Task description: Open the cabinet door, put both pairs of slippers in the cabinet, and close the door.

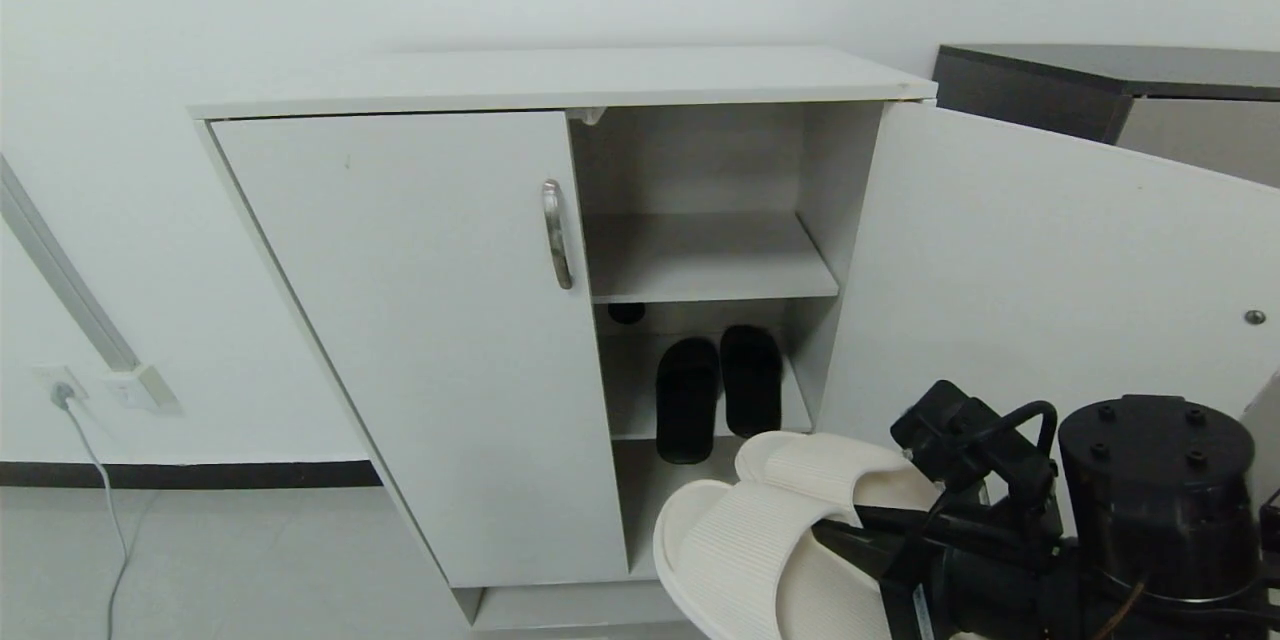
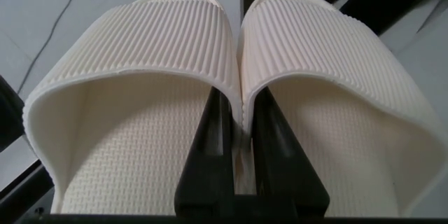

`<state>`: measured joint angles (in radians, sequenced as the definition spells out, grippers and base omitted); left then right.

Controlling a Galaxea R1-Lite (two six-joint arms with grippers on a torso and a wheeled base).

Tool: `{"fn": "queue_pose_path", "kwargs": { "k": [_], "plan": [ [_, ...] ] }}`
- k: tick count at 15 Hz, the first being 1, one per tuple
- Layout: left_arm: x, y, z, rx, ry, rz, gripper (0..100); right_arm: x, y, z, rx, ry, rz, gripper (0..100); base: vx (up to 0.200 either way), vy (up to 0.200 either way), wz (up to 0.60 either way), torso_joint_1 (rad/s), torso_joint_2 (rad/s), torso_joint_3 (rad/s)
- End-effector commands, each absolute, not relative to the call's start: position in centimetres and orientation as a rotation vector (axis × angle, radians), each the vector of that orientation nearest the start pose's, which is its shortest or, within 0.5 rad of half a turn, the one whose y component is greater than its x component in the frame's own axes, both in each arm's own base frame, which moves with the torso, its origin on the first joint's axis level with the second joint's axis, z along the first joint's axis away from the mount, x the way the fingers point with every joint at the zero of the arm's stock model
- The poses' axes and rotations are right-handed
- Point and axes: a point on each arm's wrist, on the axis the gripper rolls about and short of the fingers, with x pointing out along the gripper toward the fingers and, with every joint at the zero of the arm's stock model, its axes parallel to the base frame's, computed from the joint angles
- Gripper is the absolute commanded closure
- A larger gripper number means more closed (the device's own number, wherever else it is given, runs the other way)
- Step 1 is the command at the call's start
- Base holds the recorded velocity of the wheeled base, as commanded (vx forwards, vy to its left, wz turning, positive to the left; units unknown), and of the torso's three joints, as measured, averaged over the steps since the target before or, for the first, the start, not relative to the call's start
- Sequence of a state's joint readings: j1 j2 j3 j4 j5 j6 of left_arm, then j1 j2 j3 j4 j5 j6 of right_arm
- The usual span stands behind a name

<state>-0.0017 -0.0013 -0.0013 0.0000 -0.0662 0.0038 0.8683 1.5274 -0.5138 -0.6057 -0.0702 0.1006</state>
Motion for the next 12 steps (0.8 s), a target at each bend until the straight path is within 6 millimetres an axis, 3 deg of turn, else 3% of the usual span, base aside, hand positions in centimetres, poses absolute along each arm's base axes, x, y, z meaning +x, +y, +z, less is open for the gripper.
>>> {"fn": "queue_pose_path", "kwargs": {
  "k": [1, 7, 11, 12],
  "plan": [
    [-2.3, -0.1, 7.6, 0.012, -0.003, -0.067, 100, 16.0, 18.6, 14.4, -0.103, 0.427, 0.762, 100, 0.000, 0.000, 0.00, 0.002, 0.11, 0.110],
    [-2.3, -0.1, 7.6, 0.005, -0.003, -0.067, 100, 15.9, 20.0, 14.1, -0.093, 0.377, 0.781, 100, 0.000, 0.000, 0.00, 0.000, 0.00, 0.000],
    [-2.3, -0.1, 7.6, 0.003, -0.003, -0.067, 100, 17.8, 26.4, 15.1, -0.007, 0.280, 0.434, 100, 0.000, 0.000, 0.00, 0.004, 0.11, 0.100],
    [-2.3, -0.1, 7.6, 0.005, -0.003, -0.069, 100, 19.4, 28.3, 15.5, -0.002, 0.253, 0.272, 100, 0.000, 0.000, 0.00, 0.000, 0.00, 0.000]
  ]
}}
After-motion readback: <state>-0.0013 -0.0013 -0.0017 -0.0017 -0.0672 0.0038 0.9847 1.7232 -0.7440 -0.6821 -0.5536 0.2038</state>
